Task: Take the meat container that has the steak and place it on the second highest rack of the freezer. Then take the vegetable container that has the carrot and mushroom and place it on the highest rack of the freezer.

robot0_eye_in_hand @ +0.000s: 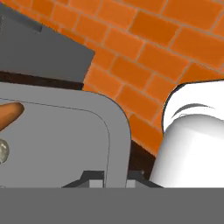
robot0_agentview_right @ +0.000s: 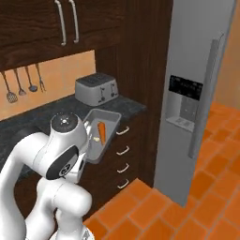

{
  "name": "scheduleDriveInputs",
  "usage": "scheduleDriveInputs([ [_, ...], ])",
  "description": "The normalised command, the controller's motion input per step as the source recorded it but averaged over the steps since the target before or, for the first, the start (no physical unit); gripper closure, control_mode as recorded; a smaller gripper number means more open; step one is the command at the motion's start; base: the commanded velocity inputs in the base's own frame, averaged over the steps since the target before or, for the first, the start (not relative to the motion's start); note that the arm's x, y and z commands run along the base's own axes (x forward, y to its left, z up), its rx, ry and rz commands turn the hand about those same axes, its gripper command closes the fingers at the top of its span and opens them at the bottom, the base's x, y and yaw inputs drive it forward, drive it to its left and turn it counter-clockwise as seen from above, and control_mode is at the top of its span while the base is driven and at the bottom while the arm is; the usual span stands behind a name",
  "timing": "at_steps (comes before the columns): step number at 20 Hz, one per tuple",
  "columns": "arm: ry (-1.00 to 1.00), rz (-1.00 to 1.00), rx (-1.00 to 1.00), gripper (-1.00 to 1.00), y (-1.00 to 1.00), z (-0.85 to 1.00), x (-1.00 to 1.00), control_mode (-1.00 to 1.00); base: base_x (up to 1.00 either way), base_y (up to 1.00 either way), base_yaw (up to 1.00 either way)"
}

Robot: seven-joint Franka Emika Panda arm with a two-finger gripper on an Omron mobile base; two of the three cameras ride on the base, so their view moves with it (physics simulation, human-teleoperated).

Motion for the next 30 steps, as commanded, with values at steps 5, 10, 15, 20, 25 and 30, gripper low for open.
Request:
scheduleDriveInputs([
  [5,0.00,0.00,0.00,1.00,0.00,0.00,0.00,1.00,0.00,-0.65,-0.83],
  [10,0.00,0.00,0.00,1.00,0.00,0.00,0.00,1.00,0.34,-0.97,-0.58],
  [15,0.00,0.00,0.00,1.00,0.00,0.00,0.00,1.00,0.93,-0.23,-0.35],
  [20,0.00,0.00,0.00,1.00,0.00,0.00,0.00,1.00,1.00,-0.26,-0.14],
  [25,0.00,0.00,0.00,1.00,0.00,0.00,0.00,1.00,1.00,-0.77,0.07],
  [30,0.00,0.00,0.00,1.00,0.00,0.00,0.00,1.00,1.00,-0.53,0.37],
])
